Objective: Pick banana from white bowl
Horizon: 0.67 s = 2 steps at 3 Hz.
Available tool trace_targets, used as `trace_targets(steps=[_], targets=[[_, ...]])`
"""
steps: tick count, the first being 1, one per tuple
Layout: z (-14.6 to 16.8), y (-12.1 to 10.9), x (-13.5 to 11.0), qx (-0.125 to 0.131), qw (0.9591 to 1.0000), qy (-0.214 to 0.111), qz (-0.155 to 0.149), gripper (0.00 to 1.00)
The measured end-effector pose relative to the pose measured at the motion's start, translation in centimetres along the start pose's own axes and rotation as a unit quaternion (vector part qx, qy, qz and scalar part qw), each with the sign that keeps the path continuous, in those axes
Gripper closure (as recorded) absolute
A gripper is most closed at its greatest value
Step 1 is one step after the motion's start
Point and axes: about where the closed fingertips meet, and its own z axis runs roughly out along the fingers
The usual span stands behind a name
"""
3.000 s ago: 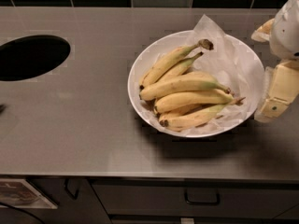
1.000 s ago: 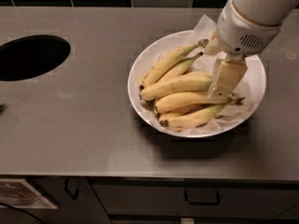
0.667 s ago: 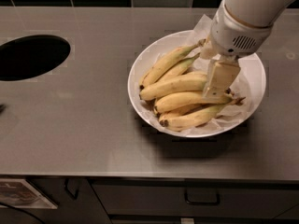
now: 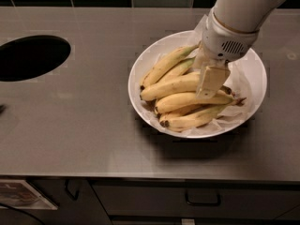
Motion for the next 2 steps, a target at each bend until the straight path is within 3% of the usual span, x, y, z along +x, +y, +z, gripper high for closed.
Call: trace_targets(steps=[1,2], targets=[[0.75,-0.13,-0.1,-0.007,1.0,0.003,0.0,0.44],[1.35,-0.19,-0.16,-0.013,0.9999,0.007,0.001,0.55]])
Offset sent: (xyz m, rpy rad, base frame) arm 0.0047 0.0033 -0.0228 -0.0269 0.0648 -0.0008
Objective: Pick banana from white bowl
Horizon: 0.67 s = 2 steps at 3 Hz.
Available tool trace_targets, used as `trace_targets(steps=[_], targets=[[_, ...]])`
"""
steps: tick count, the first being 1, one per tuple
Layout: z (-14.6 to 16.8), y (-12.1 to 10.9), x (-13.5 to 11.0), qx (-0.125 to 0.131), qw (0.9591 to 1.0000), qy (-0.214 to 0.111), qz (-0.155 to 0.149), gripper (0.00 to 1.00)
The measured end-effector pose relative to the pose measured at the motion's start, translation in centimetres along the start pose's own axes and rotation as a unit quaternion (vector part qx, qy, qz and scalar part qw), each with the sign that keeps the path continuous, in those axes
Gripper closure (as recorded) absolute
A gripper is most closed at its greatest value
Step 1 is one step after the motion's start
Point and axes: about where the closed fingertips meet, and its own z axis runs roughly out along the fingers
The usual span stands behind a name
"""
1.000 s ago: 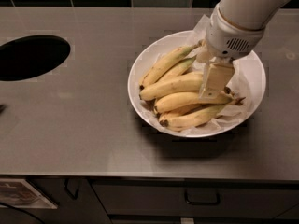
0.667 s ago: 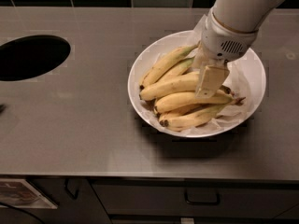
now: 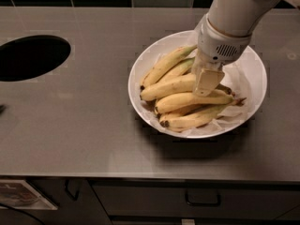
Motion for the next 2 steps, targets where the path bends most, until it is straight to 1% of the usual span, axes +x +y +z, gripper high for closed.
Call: trace_targets(steps=[1,2], targets=[[0.0,0.0,0.0,0.0,1.0,0.0,0.0,0.72],[0.0,0.0,0.0,0.0,1.0,0.0,0.0,0.95]])
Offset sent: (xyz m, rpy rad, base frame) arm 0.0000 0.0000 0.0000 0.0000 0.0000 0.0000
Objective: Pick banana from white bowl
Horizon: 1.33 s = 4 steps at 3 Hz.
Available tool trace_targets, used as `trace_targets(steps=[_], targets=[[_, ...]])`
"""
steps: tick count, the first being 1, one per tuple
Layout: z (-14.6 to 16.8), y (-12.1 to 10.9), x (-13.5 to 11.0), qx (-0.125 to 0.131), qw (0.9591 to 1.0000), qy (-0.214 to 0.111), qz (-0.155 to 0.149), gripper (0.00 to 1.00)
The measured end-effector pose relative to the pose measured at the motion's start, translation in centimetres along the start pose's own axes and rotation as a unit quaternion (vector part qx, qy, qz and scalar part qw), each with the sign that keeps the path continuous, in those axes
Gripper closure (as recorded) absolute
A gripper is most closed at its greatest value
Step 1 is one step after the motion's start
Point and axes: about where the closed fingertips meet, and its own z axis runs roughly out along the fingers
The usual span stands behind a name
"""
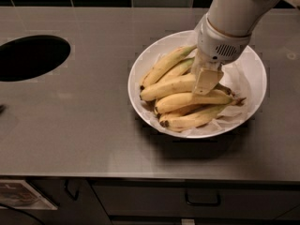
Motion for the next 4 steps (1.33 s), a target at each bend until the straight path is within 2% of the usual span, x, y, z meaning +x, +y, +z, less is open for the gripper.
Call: trace_targets(steps=[1,2,3,4], targets=[[-0.9,-0.1,0.3,0.004,0.9985,-0.053,-0.01,1.0],[-3.9,-0.8,2.7,0.036,0.9871,-0.154,-0.026,1.0],[-6.5,-0.1,4.2,0.052,0.9672,-0.243,-0.051,1.0],[-9.1,1.1,4.4,0.062,0.9446,-0.314,-0.074,1.0]])
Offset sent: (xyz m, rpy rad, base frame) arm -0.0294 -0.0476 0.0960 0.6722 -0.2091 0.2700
